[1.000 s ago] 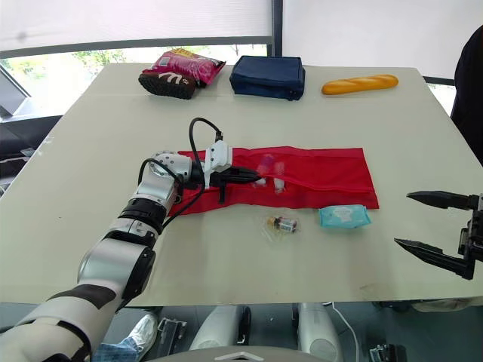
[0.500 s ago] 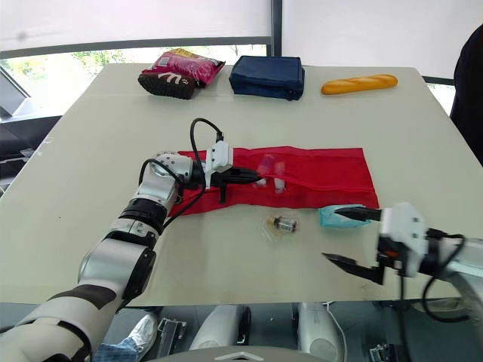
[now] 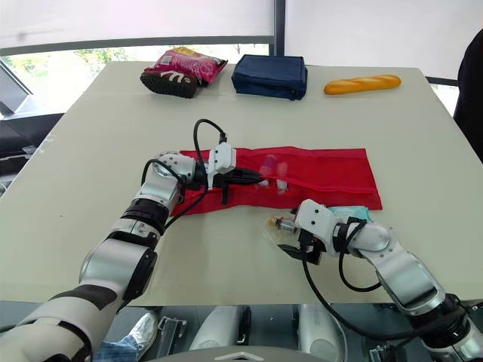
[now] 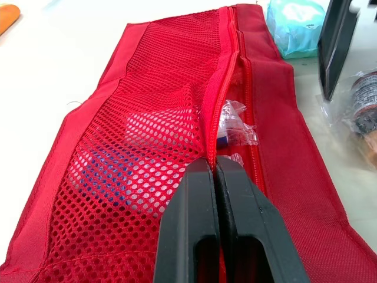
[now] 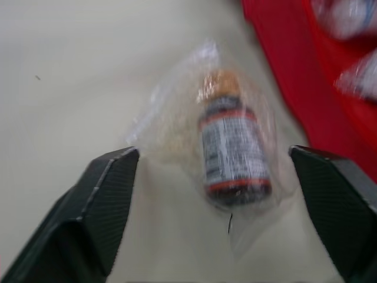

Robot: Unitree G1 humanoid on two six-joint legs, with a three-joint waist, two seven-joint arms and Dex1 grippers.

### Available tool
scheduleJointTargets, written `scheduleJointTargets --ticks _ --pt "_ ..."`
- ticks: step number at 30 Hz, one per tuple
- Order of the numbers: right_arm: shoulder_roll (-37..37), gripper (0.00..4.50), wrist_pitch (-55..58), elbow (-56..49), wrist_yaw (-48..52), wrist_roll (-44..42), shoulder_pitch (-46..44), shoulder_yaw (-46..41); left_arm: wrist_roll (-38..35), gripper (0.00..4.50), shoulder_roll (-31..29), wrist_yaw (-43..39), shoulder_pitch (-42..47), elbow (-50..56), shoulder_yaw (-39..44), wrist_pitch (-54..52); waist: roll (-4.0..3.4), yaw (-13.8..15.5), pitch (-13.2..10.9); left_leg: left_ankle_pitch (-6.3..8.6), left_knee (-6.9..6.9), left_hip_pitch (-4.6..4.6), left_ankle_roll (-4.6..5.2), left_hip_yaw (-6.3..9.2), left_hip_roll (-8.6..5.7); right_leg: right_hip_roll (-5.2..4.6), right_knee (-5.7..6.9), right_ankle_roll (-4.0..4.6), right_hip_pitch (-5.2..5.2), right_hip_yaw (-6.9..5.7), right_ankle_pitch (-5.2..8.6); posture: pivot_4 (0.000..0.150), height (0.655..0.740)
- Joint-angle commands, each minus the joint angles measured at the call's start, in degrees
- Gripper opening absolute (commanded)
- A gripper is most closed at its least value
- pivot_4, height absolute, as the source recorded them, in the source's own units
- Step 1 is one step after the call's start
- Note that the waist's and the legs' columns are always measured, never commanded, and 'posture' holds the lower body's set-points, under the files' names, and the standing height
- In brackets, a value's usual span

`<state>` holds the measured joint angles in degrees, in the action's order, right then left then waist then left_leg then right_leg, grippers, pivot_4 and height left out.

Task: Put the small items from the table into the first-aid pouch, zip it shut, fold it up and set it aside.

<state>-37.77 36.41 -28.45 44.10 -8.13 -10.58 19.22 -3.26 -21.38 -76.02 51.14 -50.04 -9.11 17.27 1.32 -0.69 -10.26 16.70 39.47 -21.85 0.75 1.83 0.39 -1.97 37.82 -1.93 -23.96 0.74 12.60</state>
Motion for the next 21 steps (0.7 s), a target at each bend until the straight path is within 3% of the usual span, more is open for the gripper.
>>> scheduleJointTargets --ticks 1,4,5,14,21 --pt "0.1 2.52 1.9 -2.2 -0.8 -0.1 -1.0 -1.0 -0.5 0.00 0.1 0.1 0.4 2.1 0.4 0.6 0.00 0.0 0.0 0.00 0.00 0.00 0.00 0.01 0.00 0.00 0.00 0.00 0.00 0.00 0.00 0.150 0.7400" --pt "0.3 0.94 3.9 -3.6 -1.6 -1.0 -1.2 -2.5 -0.6 0.00 0.1 0.1 0.3 2.3 0.4 0.6 0.00 0.0 0.0 0.00 0.00 0.02 0.00 0.03 0.00 0.00 0.02 0.00 0.01 0.00 0.00 0.150 0.7400" --pt "0.7 0.85 4.8 -4.4 -2.1 -1.6 -1.3 -3.3 -0.6 0.00 0.2 0.0 0.2 2.3 0.4 0.6 0.00 0.0 0.0 0.00 0.00 0.02 0.00 0.03 0.00 0.00 0.03 -0.01 0.01 0.00 0.00 0.150 0.7400" --pt "5.7 0.85 17.2 -10.8 -8.9 -7.6 -1.2 -11.9 -0.7 0.00 0.7 -0.1 0.3 2.2 0.3 0.7 0.00 0.0 0.0 0.00 0.00 -0.01 0.00 0.12 0.01 0.00 0.02 0.00 0.00 -0.02 0.00 0.150 0.7400" --pt "5.7 0.85 27.7 -10.4 -14.1 -8.4 -1.8 -13.5 -1.1 0.00 1.4 -0.2 0.6 2.2 0.5 0.4 0.00 0.0 0.0 0.00 0.00 0.00 0.00 0.10 0.00 -0.01 0.03 0.00 0.00 -0.03 0.00 0.150 0.7400"
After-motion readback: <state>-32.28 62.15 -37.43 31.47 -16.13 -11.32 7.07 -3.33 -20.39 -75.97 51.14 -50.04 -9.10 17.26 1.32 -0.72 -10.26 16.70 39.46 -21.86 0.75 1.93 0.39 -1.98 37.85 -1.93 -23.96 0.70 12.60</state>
